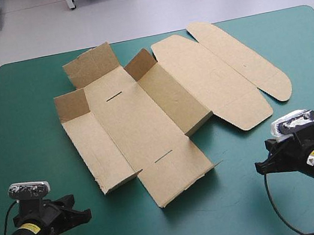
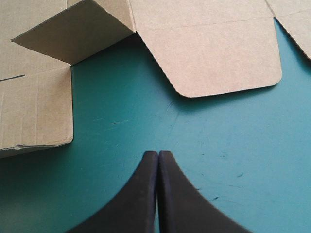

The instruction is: Fold the box

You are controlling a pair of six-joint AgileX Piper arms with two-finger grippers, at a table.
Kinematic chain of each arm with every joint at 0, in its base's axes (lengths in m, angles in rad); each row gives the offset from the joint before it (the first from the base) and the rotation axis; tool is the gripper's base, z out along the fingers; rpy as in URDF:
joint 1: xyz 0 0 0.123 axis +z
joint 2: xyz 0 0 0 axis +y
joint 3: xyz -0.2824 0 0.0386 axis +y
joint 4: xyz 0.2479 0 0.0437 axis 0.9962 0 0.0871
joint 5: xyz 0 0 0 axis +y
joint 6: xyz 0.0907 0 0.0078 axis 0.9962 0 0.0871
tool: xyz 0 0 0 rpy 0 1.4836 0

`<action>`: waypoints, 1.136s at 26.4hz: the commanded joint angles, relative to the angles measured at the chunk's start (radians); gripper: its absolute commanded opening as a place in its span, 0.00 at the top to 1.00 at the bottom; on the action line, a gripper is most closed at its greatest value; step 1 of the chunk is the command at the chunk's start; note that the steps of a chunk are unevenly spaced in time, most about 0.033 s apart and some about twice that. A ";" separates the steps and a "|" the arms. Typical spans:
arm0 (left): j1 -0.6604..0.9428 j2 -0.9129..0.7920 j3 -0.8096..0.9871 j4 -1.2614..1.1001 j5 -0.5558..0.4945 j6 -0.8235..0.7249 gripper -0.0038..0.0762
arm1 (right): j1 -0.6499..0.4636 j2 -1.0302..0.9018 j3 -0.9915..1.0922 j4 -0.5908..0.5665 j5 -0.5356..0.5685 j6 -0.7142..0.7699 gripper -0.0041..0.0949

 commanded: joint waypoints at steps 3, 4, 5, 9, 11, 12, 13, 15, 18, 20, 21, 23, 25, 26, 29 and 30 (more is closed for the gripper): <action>-0.005 0.007 -0.037 -0.018 -0.047 -0.001 0.96 | 0.002 0.001 -0.032 0.007 -0.051 -0.009 0.98; -0.005 0.007 -0.037 -0.018 -0.047 -0.001 0.96 | 0.002 0.001 -0.032 0.007 -0.051 -0.009 0.98; -0.005 0.007 -0.037 -0.018 -0.047 -0.001 0.96 | 0.002 0.001 -0.032 0.007 -0.051 -0.009 0.98; -0.005 0.007 -0.037 -0.018 -0.047 -0.001 0.96 | 0.002 0.001 -0.032 0.007 -0.051 -0.009 0.98; -0.005 0.007 -0.037 -0.018 -0.047 -0.001 0.96 | 0.002 0.001 -0.032 0.007 -0.047 0.011 0.98; -0.005 0.007 -0.037 -0.018 -0.047 -0.008 0.96 | 0.002 0.001 -0.032 0.007 -0.047 0.023 0.98; -0.005 0.007 -0.037 -0.018 -0.055 -0.017 0.96 | 0.002 0.001 -0.032 0.007 -0.049 0.037 0.98; -0.005 0.018 -0.042 -0.016 -0.080 -0.064 0.96 | 0.002 0.004 -0.032 0.007 -0.069 0.041 0.98; -0.005 0.090 -0.085 -0.032 -0.071 -0.109 0.96 | 0.002 0.032 -0.050 0.007 -0.059 0.067 0.98; -0.005 0.161 -0.124 -0.075 -0.055 -0.105 0.96 | 0.002 0.062 -0.072 0.011 -0.030 0.074 0.98; -0.005 0.191 -0.140 -0.105 -0.054 -0.097 0.96 | 0.002 0.081 -0.086 0.014 -0.020 0.074 0.98; -0.005 0.254 -0.177 -0.171 -0.054 -0.053 0.96 | 0.002 0.115 -0.117 0.034 -0.001 0.066 0.98; -0.005 0.320 -0.223 -0.232 -0.049 -0.018 0.96 | 0.002 0.143 -0.150 0.070 0.022 0.041 0.98; -0.005 0.352 -0.246 -0.253 -0.044 -0.003 0.96 | 0.002 0.153 -0.164 0.090 0.034 0.029 0.98; -0.005 0.434 -0.306 -0.313 -0.031 0.028 0.96 | 0.002 0.181 -0.206 0.117 0.071 0.011 0.98; -0.005 0.467 -0.325 -0.337 -0.029 0.033 0.96 | 0.002 0.187 -0.217 0.124 0.079 0.001 0.98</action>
